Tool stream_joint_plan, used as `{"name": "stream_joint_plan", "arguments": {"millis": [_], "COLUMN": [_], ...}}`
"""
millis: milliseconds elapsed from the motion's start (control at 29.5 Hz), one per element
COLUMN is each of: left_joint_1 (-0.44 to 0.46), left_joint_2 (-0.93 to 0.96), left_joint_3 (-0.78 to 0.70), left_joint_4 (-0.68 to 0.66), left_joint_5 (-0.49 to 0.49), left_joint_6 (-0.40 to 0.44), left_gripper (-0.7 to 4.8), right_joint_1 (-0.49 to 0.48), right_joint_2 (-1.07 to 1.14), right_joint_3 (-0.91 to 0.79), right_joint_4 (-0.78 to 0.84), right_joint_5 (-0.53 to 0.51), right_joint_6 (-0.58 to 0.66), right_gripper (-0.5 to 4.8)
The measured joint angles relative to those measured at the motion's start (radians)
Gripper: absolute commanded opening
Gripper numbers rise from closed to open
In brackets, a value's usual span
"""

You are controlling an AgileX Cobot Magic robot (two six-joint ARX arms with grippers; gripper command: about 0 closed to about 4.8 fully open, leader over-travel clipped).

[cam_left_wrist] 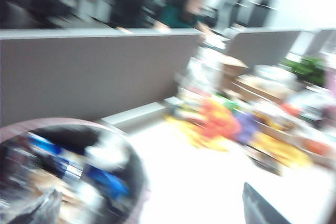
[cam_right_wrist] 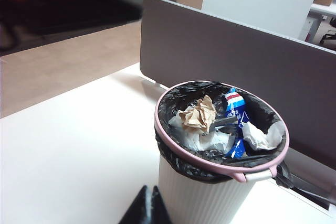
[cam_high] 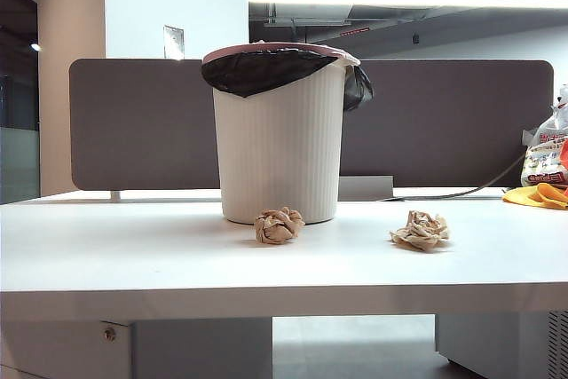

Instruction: Pick up all the trash on the table and put it in the trash can.

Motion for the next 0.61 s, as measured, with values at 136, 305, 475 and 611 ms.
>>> {"name": "stream_joint_plan", "arguments": {"millis": [136,305,475,611], "left_joint_1": [-0.001,-0.047,-0.121,-0.164], "left_joint_2": [-0.026,-0.029,-0.029,-0.032], "left_joint_3": [0.0,-0.002,-0.023,-0.117], "left_joint_4": [-0.133,-0.364,-0.531,-0.52], "left_joint_5": [0.05,-0.037,-0.121,-0.149], "left_joint_6": [0.0,0.151,0.269,0.288], "left_gripper": [4.79,4.79,4.79,4.79], "right_joint_1": [0.0,0.003,0.003,0.003], "right_joint_2": [-0.006,-0.042,-0.123,-0.177], "right_joint_3": [0.0,-0.048,-0.144,-0.234], "right_joint_4": [-0.069,-0.149,-0.138,-0.135], "right_joint_5": [-0.002,-0.045,-0.046,-0.045], "right_joint_6": [0.016,0.027,0.035,0.063], "right_gripper": [-0.04,-0.04,-0.04,-0.04]}}
